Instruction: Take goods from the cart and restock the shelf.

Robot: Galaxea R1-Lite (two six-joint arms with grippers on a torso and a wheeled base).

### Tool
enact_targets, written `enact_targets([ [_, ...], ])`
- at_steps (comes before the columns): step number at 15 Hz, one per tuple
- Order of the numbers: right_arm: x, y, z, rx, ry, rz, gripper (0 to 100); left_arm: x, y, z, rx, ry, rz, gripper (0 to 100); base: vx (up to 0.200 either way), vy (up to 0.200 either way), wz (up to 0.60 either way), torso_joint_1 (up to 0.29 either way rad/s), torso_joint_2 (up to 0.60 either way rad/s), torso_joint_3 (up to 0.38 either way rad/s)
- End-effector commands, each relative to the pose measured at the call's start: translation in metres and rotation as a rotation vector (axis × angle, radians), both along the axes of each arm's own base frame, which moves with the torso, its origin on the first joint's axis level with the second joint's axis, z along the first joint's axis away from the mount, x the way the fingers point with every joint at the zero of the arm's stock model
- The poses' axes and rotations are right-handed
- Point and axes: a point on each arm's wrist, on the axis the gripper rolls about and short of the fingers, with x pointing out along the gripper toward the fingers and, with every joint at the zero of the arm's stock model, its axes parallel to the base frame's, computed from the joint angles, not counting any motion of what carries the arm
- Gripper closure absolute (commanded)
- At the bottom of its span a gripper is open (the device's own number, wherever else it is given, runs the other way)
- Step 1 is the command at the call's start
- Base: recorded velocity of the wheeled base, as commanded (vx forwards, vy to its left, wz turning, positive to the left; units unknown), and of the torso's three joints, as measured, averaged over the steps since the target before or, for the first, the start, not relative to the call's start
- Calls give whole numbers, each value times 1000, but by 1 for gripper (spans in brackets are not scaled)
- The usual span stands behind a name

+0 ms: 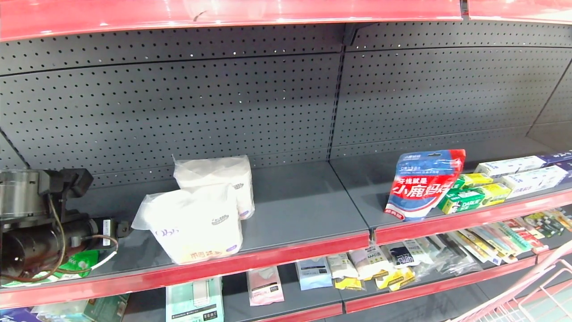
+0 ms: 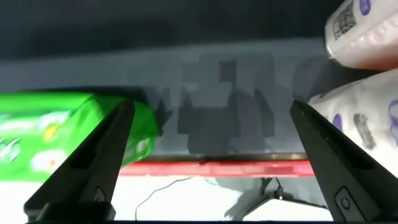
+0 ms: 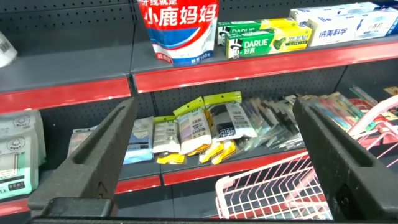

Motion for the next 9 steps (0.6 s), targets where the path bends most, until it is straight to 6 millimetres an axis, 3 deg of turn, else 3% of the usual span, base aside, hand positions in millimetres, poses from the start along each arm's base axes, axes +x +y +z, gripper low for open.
enact_targets([
  [1, 0, 0, 0, 0, 1, 0, 0, 9, 0, -12, 5, 41, -7, 0, 0, 0, 0, 0, 0, 0],
  [9, 0, 0, 0, 0, 1, 0, 0, 31, -4, -23, -7, 64, -43, 0, 0, 0, 0, 0, 0, 0],
])
